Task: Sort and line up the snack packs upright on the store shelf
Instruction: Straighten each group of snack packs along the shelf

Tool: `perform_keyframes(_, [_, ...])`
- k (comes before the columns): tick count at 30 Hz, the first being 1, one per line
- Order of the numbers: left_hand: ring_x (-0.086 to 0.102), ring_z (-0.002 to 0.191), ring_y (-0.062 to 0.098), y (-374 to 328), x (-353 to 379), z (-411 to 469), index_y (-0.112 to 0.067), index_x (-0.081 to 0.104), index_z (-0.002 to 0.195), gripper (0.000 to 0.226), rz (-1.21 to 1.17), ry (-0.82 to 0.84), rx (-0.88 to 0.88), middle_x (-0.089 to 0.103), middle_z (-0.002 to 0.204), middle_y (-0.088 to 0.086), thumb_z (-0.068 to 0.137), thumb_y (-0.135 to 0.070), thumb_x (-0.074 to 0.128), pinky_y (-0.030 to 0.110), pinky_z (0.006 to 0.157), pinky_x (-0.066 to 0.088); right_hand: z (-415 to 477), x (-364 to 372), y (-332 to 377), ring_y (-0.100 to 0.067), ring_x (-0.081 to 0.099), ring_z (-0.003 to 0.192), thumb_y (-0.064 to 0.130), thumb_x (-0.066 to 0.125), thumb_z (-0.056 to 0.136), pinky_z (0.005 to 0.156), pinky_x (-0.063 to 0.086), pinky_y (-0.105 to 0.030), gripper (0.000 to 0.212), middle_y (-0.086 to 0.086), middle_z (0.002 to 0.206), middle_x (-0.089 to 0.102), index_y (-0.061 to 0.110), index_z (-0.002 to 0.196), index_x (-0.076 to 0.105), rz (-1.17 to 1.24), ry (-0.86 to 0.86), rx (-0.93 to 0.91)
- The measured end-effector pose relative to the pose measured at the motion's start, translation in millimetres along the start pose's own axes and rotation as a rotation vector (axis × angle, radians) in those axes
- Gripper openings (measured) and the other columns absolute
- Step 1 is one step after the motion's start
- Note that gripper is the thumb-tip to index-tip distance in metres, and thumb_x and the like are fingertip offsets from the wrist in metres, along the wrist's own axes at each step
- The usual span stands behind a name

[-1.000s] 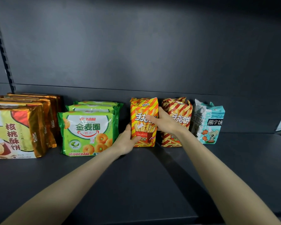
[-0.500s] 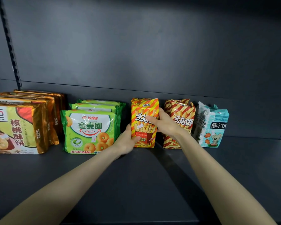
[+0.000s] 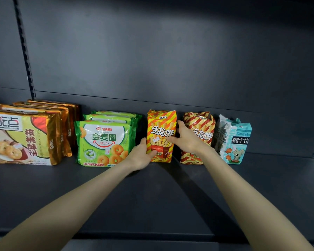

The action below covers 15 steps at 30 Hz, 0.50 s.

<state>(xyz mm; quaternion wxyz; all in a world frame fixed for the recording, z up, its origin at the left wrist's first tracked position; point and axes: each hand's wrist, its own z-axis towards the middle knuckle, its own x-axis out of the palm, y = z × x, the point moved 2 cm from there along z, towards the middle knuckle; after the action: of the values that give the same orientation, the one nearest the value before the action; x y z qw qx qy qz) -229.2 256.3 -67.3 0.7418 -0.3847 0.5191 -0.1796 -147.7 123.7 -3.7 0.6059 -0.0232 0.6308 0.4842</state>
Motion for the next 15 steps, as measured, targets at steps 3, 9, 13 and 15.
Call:
perform_keyframes(3, [0.052, 0.122, 0.026, -3.5, -2.9, -9.7, -0.007, 0.028, 0.14, 0.055, 0.076, -0.023, -0.007, 0.05, 0.137, 0.012, 0.096, -0.028, 0.053, 0.03, 0.093, 0.043, -13.3, -6.0, 4.4, -0.026, 0.04, 0.134, 0.019, 0.058, 0.093, 0.102, 0.04, -0.034, 0.069, -0.011, 0.145, 0.042, 0.009, 0.147, 0.017, -0.07, -0.005, -0.024])
perform_keyframes(9, [0.058, 0.11, 0.022, -7.9, -17.3, -45.7, -0.008, 0.048, 0.131, 0.044, 0.167, -0.058, 0.05, 0.059, 0.126, 0.01, 0.093, -0.029, 0.057, 0.027, 0.089, 0.045, -37.3, -11.0, 13.5, -0.028, 0.048, 0.125, 0.027, 0.059, 0.093, 0.094, 0.044, -0.032, 0.058, -0.013, 0.138, 0.048, 0.007, 0.141, 0.034, -0.282, -0.031, -0.113])
perform_keyframes(13, [0.062, 0.101, 0.019, 7.7, -37.8, -76.0, -0.01, 0.059, 0.12, 0.034, 0.242, -0.157, 0.092, 0.066, 0.113, 0.006, 0.091, -0.028, 0.059, 0.03, 0.089, 0.048, -44.0, 5.1, 26.0, -0.03, 0.046, 0.127, 0.032, 0.058, 0.092, 0.101, 0.044, -0.04, 0.055, -0.012, 0.141, 0.047, 0.012, 0.14, 0.04, -0.329, 0.008, -0.169])
perform_keyframes(15, [0.062, 0.098, 0.02, 19.3, -52.1, -88.8, -0.01, 0.061, 0.116, 0.032, 0.252, -0.219, 0.079, 0.066, 0.108, 0.005, 0.09, -0.028, 0.061, 0.031, 0.088, 0.049, -44.7, 16.9, 35.7, -0.03, 0.045, 0.127, 0.032, 0.059, 0.09, 0.101, 0.042, -0.045, 0.053, -0.012, 0.14, 0.048, 0.013, 0.137, 0.044, -0.333, 0.042, -0.187])
